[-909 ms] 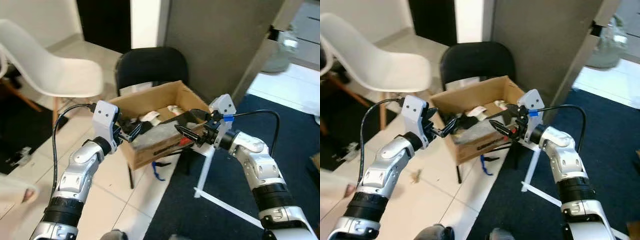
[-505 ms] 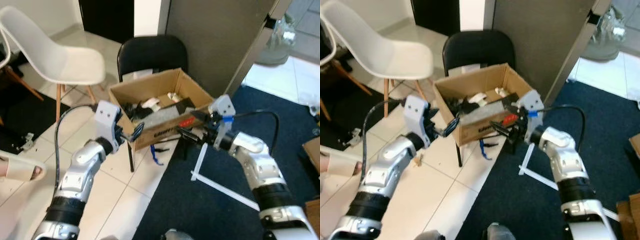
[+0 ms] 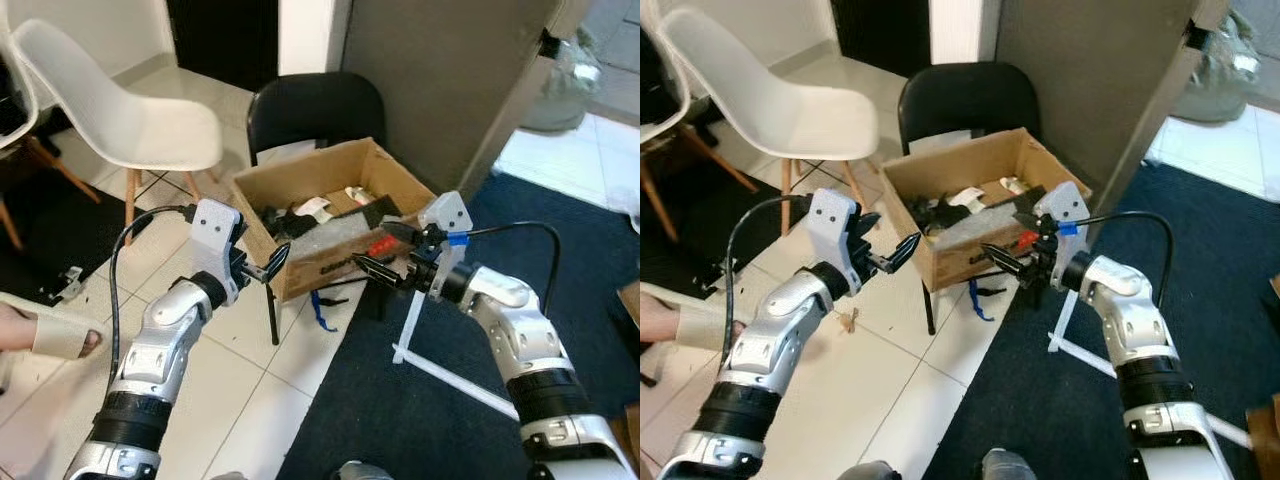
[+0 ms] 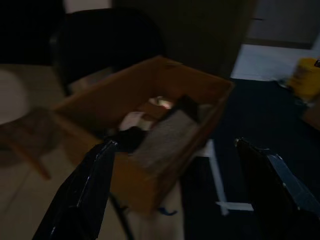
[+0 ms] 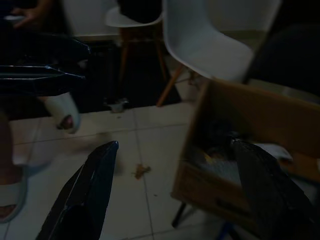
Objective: Picking trash to rubbish bin
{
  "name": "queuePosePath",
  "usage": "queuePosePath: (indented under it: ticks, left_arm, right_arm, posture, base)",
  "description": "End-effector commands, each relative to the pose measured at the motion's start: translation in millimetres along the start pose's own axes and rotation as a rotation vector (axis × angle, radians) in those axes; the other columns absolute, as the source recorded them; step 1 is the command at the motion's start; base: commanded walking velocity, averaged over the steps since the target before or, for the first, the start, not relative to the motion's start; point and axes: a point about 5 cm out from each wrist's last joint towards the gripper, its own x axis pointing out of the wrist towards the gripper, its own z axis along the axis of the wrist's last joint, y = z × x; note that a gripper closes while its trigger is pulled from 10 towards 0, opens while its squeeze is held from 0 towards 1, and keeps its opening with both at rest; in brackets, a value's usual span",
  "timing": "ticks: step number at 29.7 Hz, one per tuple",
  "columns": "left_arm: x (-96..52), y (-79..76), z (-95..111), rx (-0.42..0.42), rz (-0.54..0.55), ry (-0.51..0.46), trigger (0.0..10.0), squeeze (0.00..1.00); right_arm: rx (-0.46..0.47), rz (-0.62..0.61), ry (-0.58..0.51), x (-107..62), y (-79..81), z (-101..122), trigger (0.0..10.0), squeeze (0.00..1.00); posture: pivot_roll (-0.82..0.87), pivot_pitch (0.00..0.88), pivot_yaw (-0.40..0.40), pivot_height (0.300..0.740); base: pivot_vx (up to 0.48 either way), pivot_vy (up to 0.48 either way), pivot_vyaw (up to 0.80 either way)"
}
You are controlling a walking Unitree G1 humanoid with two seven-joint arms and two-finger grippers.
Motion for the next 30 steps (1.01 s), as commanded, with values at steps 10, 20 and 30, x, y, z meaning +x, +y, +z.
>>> queuePosePath:
  ticks: [10, 20, 30]
  left_arm:
    - [-0.5, 0.8, -3.6, 0.028, 0.013, 0.013, 10.0, 0.0]
    - [0.1, 0.0, -5.7, 0.012, 0.015, 0.029, 10.0, 0.0]
    - [0.2, 0.3, -6.1, 0.019, 0.02, 0.031, 10.0, 0.0]
  right_arm:
    - [-0.013, -0.007, 0.001, 2.0, 1.0, 1.3, 10.0, 0.0]
    - [-0.015, -0.011, 0.001, 1.8, 0.2, 1.8, 10.0, 0.0]
    - [-0.014, -0.014, 0.001, 2.1, 0.3, 1.9, 10.0, 0.0]
  posture:
    - [-0.03, 0.0, -0.055, 0.74]
    - [-0.03, 0.0, -0.055, 0.74]
    - [-0.03, 0.0, -0.054, 0.74]
  base:
    - [0.0, 0.0, 0.42]
    - [-0.062, 0.0, 0.0]
    - [-0.354, 0.0, 0.0]
